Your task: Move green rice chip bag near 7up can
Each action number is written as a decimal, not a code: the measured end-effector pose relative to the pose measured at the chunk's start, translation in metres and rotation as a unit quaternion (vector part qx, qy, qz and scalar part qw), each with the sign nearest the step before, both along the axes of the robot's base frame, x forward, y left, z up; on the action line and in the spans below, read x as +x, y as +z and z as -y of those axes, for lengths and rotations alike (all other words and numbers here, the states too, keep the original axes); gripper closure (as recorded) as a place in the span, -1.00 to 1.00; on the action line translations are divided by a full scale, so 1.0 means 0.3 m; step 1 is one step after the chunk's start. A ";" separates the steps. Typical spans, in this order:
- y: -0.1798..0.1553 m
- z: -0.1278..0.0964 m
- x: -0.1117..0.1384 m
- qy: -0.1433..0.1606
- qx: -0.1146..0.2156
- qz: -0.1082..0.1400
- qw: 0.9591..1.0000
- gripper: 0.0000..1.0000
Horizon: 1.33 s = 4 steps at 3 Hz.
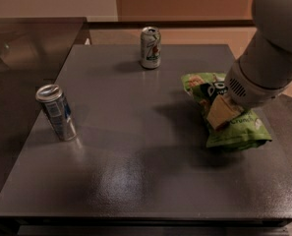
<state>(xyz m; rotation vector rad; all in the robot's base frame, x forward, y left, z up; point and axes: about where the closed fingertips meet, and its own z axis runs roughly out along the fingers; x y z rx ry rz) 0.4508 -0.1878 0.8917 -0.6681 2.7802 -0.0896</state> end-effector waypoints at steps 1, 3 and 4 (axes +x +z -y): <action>0.080 -0.002 0.071 0.045 -0.011 0.031 0.998 1.00; 0.152 0.025 0.290 0.129 -0.025 0.062 0.989 1.00; 0.134 0.022 0.398 0.158 -0.018 0.065 0.985 1.00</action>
Offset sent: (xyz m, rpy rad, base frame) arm 0.0907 -0.0037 0.0608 -0.0703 -0.1531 0.3171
